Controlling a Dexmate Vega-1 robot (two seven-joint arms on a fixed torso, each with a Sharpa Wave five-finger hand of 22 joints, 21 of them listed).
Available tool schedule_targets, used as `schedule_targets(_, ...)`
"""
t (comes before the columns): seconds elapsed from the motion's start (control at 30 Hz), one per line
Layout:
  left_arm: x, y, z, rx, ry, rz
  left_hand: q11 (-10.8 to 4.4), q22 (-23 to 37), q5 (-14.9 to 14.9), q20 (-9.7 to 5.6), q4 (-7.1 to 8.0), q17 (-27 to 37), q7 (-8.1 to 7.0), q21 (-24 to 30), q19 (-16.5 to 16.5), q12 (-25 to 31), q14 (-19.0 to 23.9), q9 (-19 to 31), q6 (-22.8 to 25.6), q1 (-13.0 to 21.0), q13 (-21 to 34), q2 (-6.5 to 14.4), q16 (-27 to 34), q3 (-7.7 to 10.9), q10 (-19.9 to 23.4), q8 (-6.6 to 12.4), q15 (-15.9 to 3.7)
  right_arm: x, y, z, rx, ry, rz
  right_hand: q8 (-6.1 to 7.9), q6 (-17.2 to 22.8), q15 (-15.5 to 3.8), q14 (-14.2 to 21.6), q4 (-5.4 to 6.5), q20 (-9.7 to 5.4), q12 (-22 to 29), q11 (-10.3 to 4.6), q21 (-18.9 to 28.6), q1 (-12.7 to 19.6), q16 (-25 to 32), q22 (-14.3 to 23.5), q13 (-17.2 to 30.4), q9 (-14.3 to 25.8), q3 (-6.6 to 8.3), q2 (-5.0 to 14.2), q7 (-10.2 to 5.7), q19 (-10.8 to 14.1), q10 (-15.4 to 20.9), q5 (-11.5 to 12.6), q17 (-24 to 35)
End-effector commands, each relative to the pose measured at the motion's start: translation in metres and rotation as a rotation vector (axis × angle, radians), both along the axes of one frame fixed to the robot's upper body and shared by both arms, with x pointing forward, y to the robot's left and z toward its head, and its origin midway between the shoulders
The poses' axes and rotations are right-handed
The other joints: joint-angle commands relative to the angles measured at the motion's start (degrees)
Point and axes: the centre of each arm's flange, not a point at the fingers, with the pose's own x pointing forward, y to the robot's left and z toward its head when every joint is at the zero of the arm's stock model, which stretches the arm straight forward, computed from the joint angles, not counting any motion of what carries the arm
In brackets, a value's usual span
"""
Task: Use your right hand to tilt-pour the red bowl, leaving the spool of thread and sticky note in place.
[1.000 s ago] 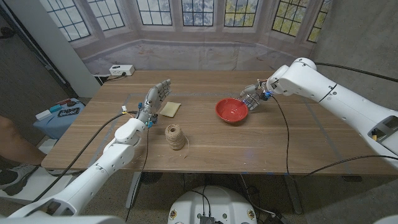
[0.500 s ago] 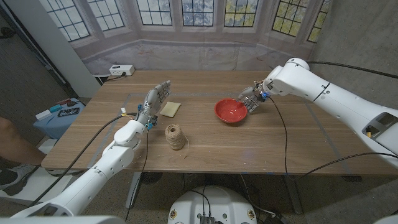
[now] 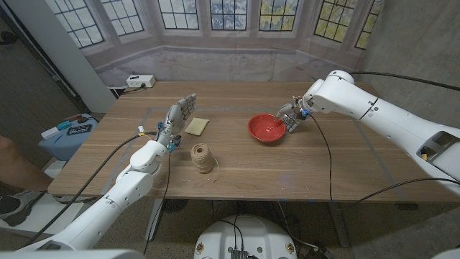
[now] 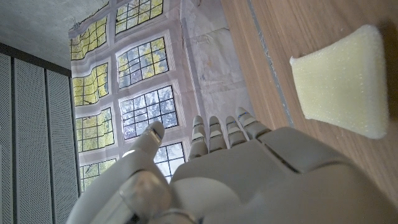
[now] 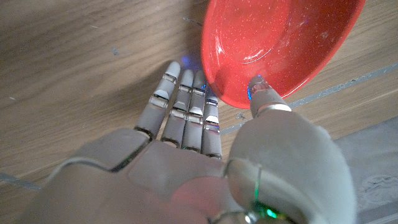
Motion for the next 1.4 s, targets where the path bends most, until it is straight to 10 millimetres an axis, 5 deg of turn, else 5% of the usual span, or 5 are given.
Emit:
schedule_targets(0.03,-0.003,0.003,-0.001,-0.003,-0.003,0.007,0.15,0.31,0.34,0.38,-0.14,0.22,0.14,-0.31,0.41,-0.23,-0.01,0.07,0.56,0.87,0.21,0.01,0.23,0.01,0.44,0.2,0.39,0.007,0.006,-0.001,-0.036,-0.004,-0.02,0.3,1.25,-0.34,1.37,0.08,-0.26,1.32,-0.69,0.56,1.28,0.9,0.35,0.86,0.33,-0.43,0.09,-0.15,0.75,1.52,0.16,0.74)
schedule_targets(0.63,0.007,-0.001,0.004,0.006,-0.008,-0.014,0.19,0.32,0.36,0.4,-0.27,0.22,0.06,-0.4,0.48,-0.31,0.06,0.11,0.74,1.14,0.24,-0.01,0.2,-0.11,0.6,0.07,0.34,0.013,0.007,-0.008,-0.069,-0.013,-0.067,0.82,5.32,-2.82,5.17,0.02,-1.81,5.89,-3.16,1.3,4.86,4.17,0.54,4.29,1.16,-2.0,0.6,-1.38,3.11,4.53,0.26,3.82)
schedule_targets(1.4,0.007,-0.001,0.001,0.002,-0.001,-0.012,0.27,0.33,0.39,0.5,-0.44,0.21,-0.23,-0.45,0.67,-0.28,0.2,0.16,1.14,1.48,0.28,0.02,0.19,-0.22,1.07,0.05,0.37,0.015,0.01,-0.026,-0.1,-0.066,-0.114,3.48,15.06,-8.75,13.89,0.14,-5.65,15.88,-8.26,3.28,11.12,11.05,0.87,11.71,3.39,-4.14,2.13,-5.84,7.98,11.96,0.24,10.18)
